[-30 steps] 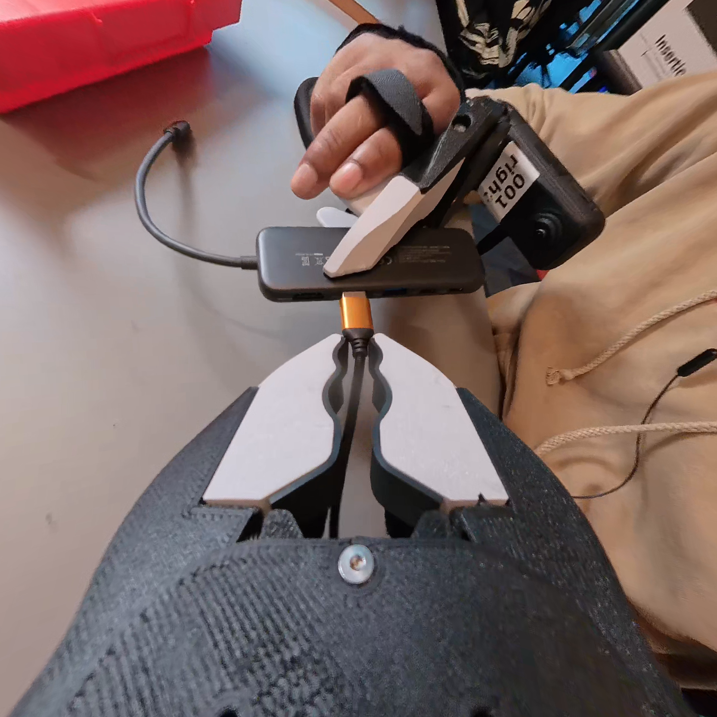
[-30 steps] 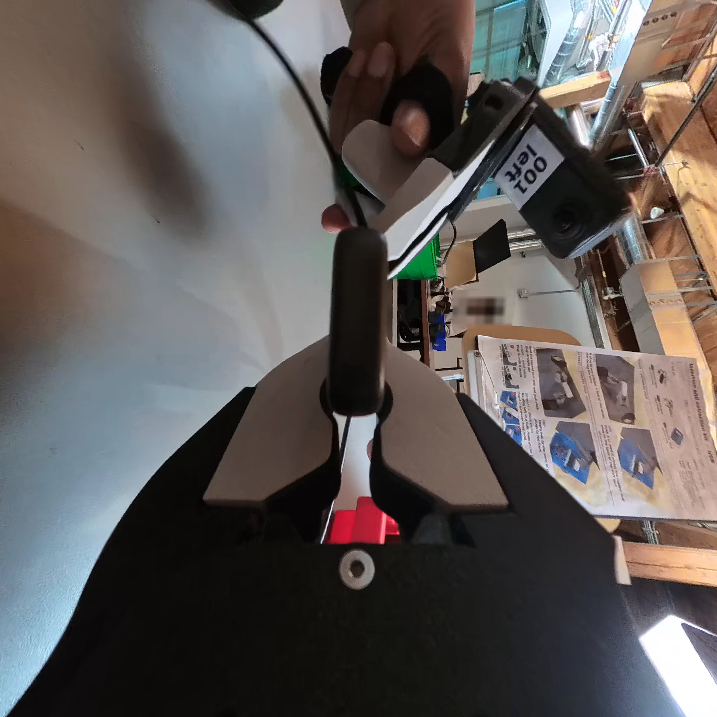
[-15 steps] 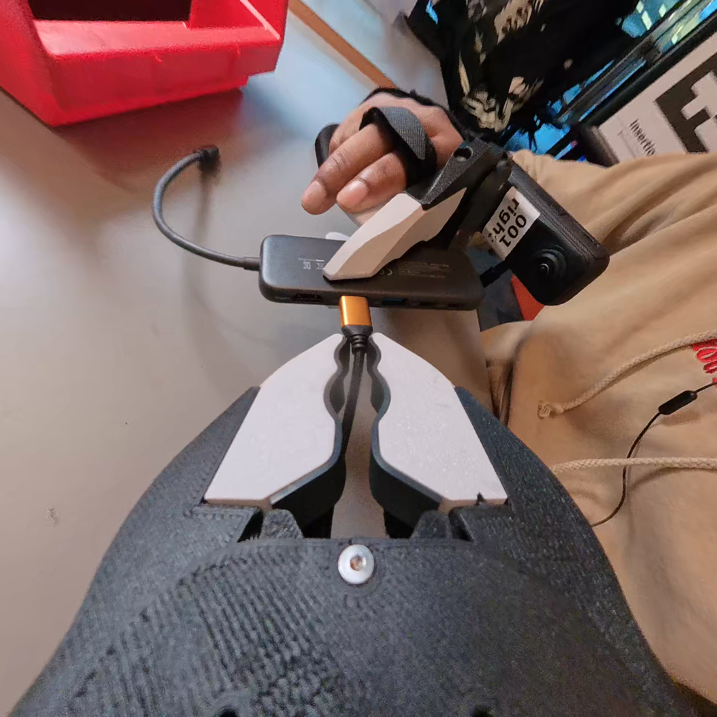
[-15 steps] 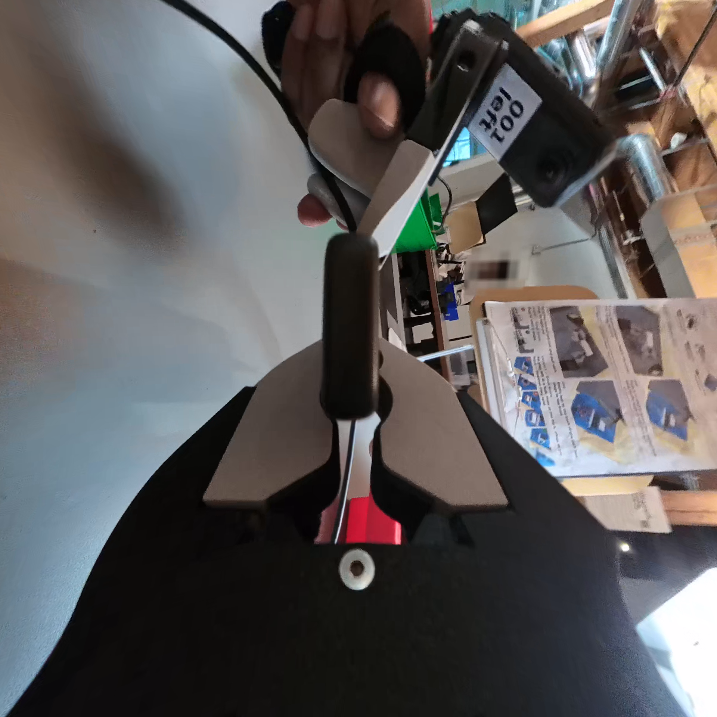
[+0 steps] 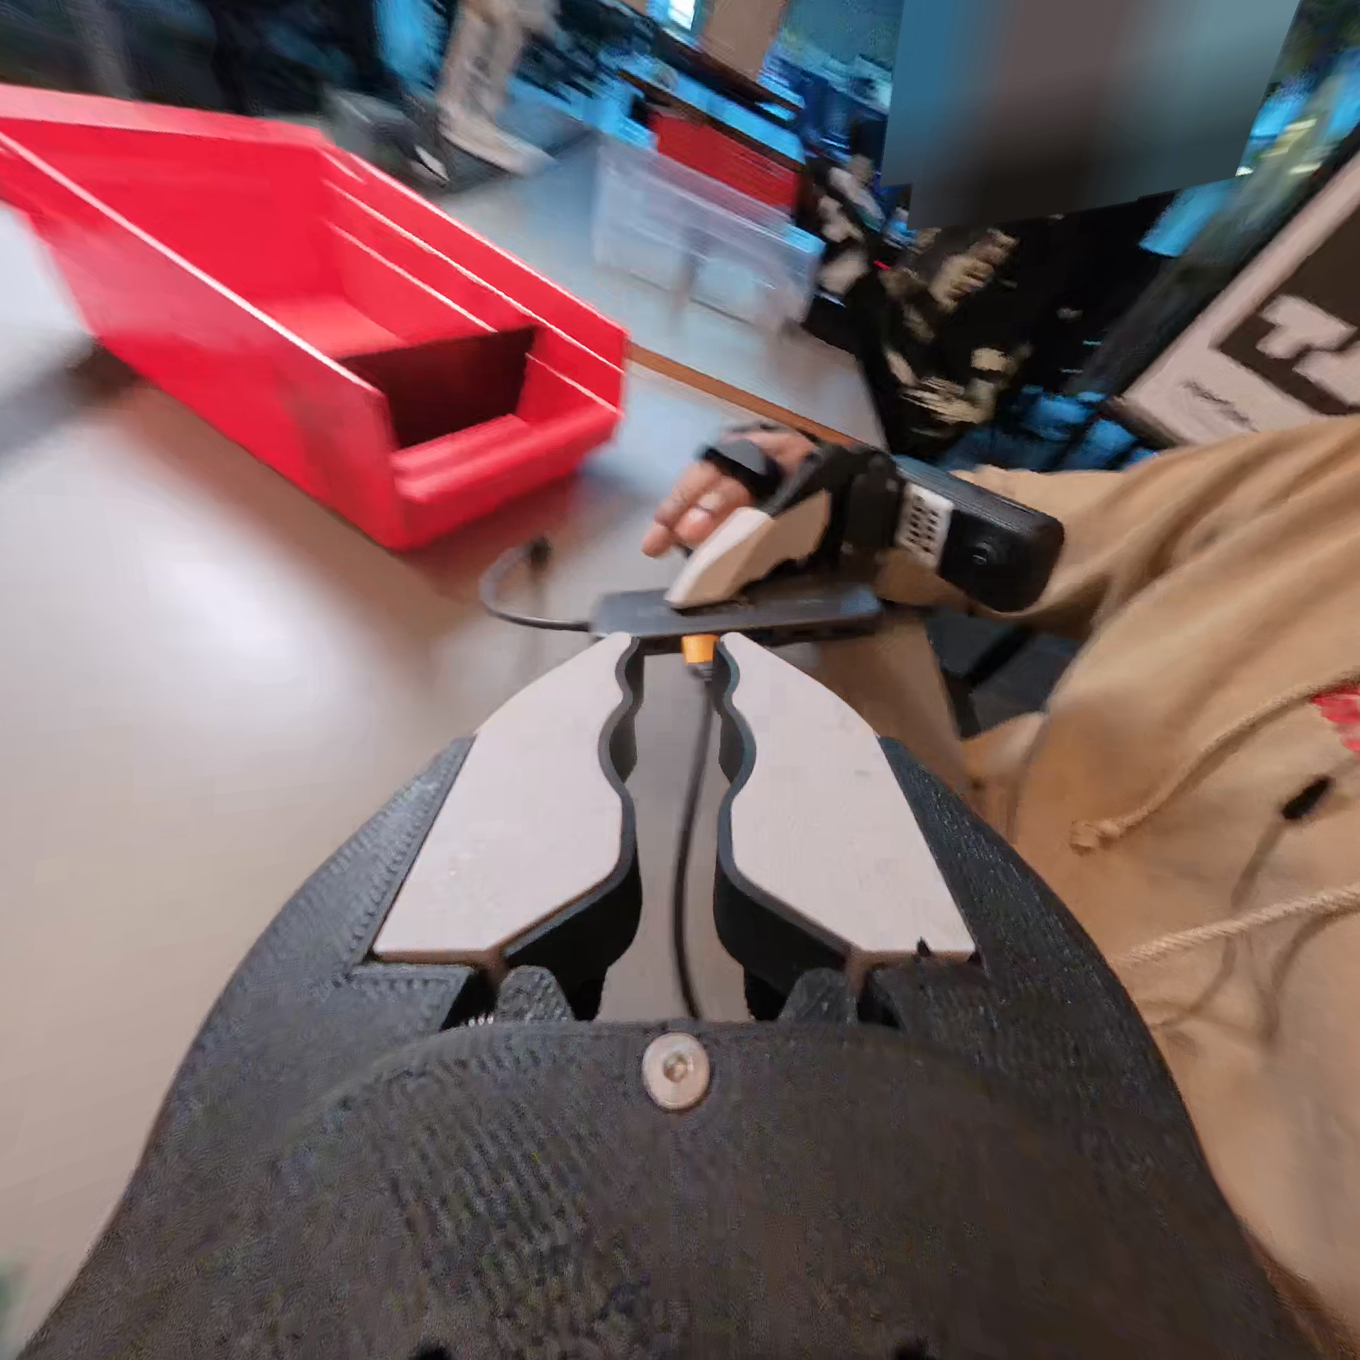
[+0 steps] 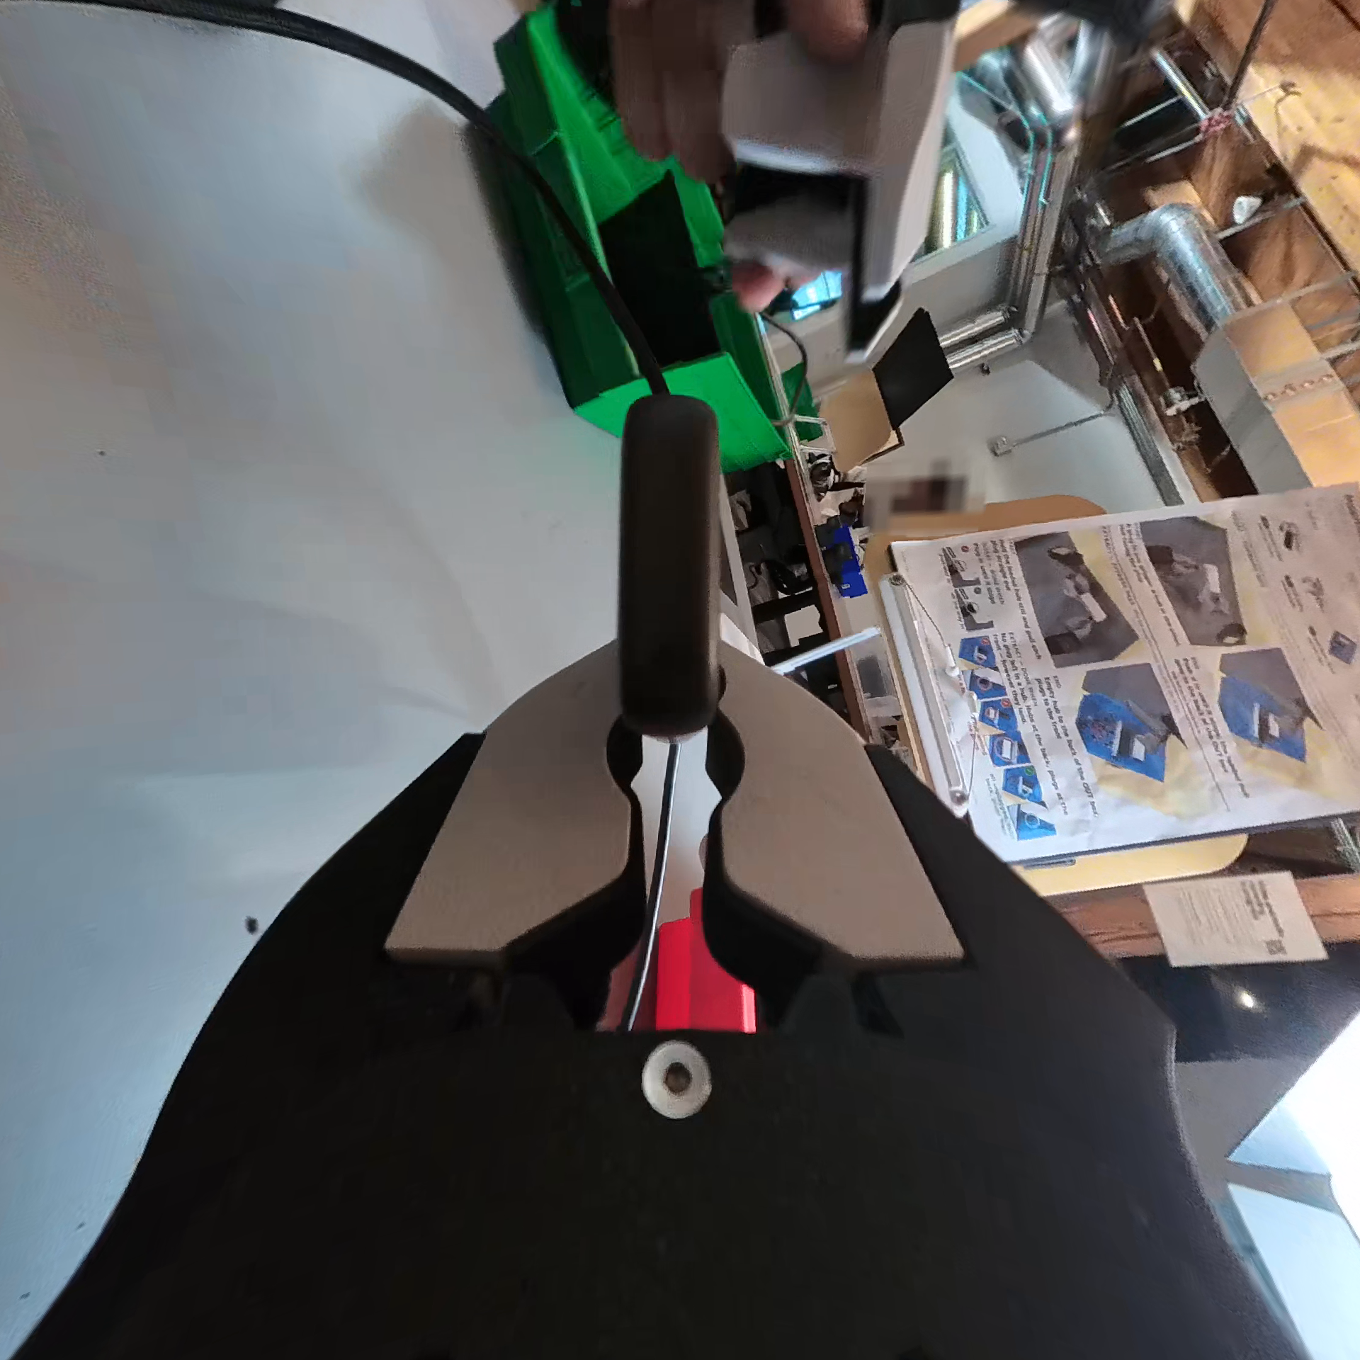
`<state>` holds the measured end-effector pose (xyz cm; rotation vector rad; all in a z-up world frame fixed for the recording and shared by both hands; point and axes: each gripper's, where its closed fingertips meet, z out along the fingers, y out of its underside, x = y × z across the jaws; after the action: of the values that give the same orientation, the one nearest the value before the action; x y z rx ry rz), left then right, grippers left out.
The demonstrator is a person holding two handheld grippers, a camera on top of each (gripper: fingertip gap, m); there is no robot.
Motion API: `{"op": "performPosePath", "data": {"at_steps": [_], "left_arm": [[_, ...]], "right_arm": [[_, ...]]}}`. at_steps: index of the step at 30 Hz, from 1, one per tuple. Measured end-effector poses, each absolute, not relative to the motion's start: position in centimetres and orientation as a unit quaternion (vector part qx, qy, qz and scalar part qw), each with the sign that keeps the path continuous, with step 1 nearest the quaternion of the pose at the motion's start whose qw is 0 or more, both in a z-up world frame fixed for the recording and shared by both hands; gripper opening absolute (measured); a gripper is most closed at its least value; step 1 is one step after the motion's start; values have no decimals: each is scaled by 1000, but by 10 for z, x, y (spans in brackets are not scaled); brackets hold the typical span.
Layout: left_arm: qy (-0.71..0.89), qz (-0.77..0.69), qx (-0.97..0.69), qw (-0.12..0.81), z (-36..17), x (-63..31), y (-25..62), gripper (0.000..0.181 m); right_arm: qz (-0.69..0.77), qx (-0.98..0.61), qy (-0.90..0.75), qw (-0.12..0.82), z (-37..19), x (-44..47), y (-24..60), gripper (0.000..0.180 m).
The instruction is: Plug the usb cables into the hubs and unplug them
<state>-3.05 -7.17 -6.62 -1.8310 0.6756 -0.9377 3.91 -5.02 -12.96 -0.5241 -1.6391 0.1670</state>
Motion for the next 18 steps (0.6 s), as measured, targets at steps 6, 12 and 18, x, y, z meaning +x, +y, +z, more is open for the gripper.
{"op": "performPosePath", "data": {"at_steps": [6,12,18], "left_arm": [[194,-81,-829,517,-34,-191,-46,22],[166,18,-923,346,-115,-282,-45,24],[220,65,-948,220,-183,-302,-26,24]], "right_arm": [[74,-239,-712,657,-124,42,-45,12],[78,-241,-716,651,-128,41,-45,12],[80,-243,-718,648,-129,41,-44,12]]}}
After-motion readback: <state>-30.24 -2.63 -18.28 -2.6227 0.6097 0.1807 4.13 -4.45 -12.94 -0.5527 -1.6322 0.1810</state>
